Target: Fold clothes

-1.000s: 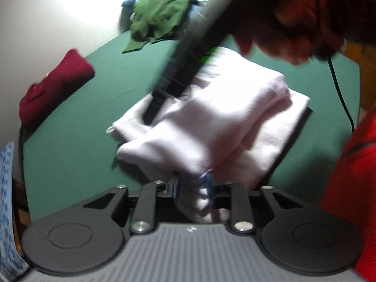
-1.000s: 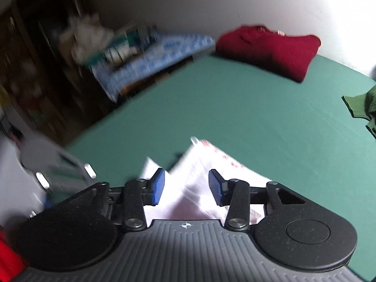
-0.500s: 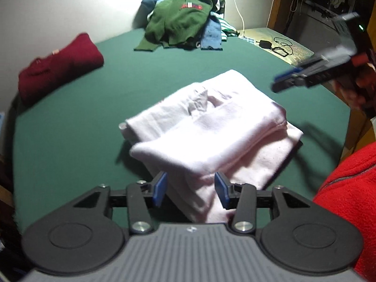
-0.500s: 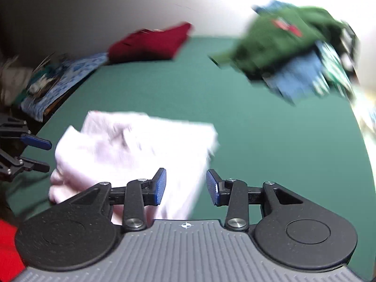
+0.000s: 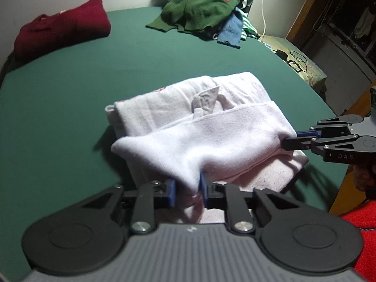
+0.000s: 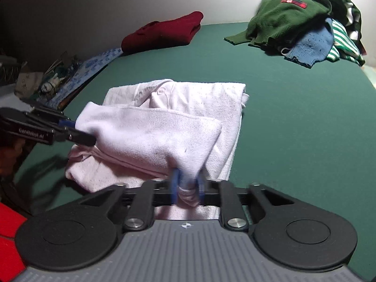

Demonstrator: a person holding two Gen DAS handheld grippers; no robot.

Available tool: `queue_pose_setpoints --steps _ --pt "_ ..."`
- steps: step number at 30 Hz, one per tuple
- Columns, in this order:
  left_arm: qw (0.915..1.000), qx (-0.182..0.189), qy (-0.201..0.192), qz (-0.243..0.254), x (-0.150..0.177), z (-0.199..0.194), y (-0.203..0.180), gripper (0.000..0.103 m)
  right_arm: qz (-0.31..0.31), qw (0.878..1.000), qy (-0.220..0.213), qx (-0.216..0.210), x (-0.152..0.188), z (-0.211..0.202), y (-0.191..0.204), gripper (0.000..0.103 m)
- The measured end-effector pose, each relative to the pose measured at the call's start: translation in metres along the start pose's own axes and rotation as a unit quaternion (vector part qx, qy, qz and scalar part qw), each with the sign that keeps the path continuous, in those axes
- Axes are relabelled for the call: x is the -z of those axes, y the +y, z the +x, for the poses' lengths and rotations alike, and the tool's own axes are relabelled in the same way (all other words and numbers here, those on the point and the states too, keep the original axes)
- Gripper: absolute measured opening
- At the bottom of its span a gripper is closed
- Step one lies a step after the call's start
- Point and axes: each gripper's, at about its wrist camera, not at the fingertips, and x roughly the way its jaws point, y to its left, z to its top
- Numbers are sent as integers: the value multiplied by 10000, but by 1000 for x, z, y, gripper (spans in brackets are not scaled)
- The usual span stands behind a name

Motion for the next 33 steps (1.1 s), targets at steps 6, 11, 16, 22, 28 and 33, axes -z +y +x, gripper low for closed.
queue_pose_setpoints --steps 6,11,16,22,28,33 --pt "9973 282 -52 672 6 -6 -26 11 -362 9993 -35 -115 -3 -27 -6 12" --pt "9971 25 169 740 10 5 -20 25 -590 9980 214 -91 0 -8 -3 25" --pt "9978 -46 -271 598 -3 -17 -9 67 193 9987 -126 -463 -13 -15 -21 56" --pt "9998 199 -33 -52 -18 13 8 49 1169 9907 27 -697 -23 10 -46 44" --pt "9992 227 -239 232 -21 -2 -1 4 1052 9901 -67 -932 -24 3 -45 6" --pt "9942 771 -280 701 -20 -20 -14 4 855 9874 -165 -1320 -20 -16 -44 5"
